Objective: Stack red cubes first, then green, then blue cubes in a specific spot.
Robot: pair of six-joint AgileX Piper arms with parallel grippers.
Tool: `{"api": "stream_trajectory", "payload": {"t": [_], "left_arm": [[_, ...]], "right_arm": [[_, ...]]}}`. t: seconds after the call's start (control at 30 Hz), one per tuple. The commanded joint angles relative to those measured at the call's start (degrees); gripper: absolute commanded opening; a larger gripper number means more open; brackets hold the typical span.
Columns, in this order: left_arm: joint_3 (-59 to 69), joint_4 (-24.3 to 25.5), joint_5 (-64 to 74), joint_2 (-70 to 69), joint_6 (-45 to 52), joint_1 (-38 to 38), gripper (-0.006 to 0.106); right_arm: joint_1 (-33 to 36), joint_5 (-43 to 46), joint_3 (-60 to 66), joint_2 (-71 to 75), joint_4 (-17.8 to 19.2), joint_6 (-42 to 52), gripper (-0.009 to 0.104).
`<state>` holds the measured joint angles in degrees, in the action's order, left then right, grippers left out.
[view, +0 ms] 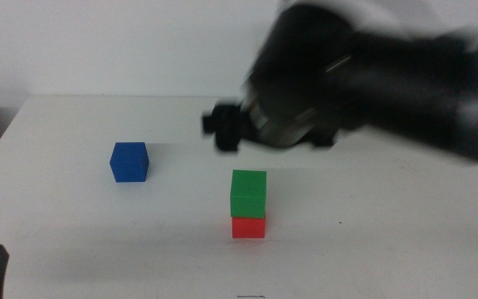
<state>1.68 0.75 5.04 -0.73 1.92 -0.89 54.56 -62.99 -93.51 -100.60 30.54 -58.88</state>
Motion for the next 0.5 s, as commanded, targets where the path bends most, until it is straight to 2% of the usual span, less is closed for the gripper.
{"api": "stream_trajectory", "payload": {"t": [0.0,0.07,0.13,0.3,0.47], "left_arm": [[-0.19,-0.75,-5.04,-1.19,-0.29,-0.08,0.094],[-0.19,-0.75,-5.04,-1.19,-0.29,-0.08,0.094],[-0.19,-0.75,-5.04,-1.19,-0.29,-0.08,0.094],[-0.19,-0.75,-5.04,-1.19,-0.29,-0.08,0.094],[-0.19,-0.75,-5.04,-1.19,-0.29,-0.08,0.094]], "right_arm": [[0.23,-2.13,-1.93,9.49,3.02,5.22,0.081],[0.23,-2.31,-0.46,14.48,2.38,12.88,0.081],[-0.18,-2.06,2.25,19.99,0.03,21.49,0.081],[-4.32,1.03,13.16,37.63,-10.99,42.98,0.081],[-6.89,3.95,22.99,54.36,-21.04,54.52,0.081]]}}
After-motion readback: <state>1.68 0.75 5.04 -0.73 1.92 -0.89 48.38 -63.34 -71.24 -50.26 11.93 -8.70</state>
